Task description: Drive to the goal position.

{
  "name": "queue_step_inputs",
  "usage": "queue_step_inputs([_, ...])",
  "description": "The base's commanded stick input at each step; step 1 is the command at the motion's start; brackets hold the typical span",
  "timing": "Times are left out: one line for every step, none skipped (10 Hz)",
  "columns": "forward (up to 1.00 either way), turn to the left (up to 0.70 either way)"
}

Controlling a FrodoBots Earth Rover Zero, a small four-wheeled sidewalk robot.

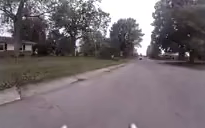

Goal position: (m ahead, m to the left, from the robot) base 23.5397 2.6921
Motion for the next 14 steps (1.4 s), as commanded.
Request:
queue_step_inputs([1.0,-0.28])
queue_step_inputs([1.0,-0.4])
queue_step_inputs([1.0,-0.4])
queue_step_inputs([1.0,-0.4])
queue_step_inputs([1.0,-0.26])
queue_step_inputs([1.0,0.0])
queue_step_inputs([1.0,0.0])
queue_step_inputs([1.0,0.0])
queue_step_inputs([1.0,0.0])
queue_step_inputs([1.0,0.0])
queue_step_inputs([1.0,0.0])
queue_step_inputs([1.0,0.0])
queue_step_inputs([1.0,0.0])
queue_step_inputs([1.0,0.0])
